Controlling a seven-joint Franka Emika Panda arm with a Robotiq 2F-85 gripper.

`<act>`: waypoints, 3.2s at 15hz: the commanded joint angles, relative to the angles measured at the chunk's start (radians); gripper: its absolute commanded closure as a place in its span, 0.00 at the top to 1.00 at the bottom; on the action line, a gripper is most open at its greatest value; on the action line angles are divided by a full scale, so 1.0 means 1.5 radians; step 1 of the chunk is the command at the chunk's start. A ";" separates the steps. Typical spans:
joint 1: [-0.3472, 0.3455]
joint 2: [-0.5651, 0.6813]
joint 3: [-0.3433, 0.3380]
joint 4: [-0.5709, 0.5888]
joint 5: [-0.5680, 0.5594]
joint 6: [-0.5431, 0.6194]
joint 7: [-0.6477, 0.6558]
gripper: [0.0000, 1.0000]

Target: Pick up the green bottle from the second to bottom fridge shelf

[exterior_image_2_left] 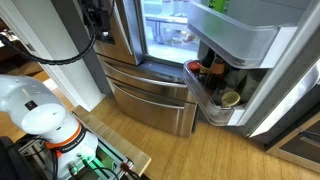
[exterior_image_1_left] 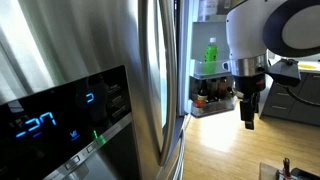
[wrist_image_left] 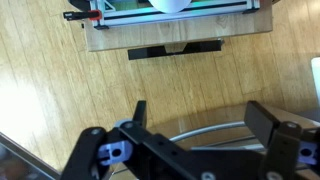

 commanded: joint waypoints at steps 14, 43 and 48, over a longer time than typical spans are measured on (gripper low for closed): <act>0.006 0.001 -0.004 0.002 -0.002 -0.001 0.003 1.00; -0.227 0.097 -0.023 0.046 -0.341 0.633 0.284 1.00; -0.257 0.100 -0.019 0.060 -0.376 0.663 0.352 1.00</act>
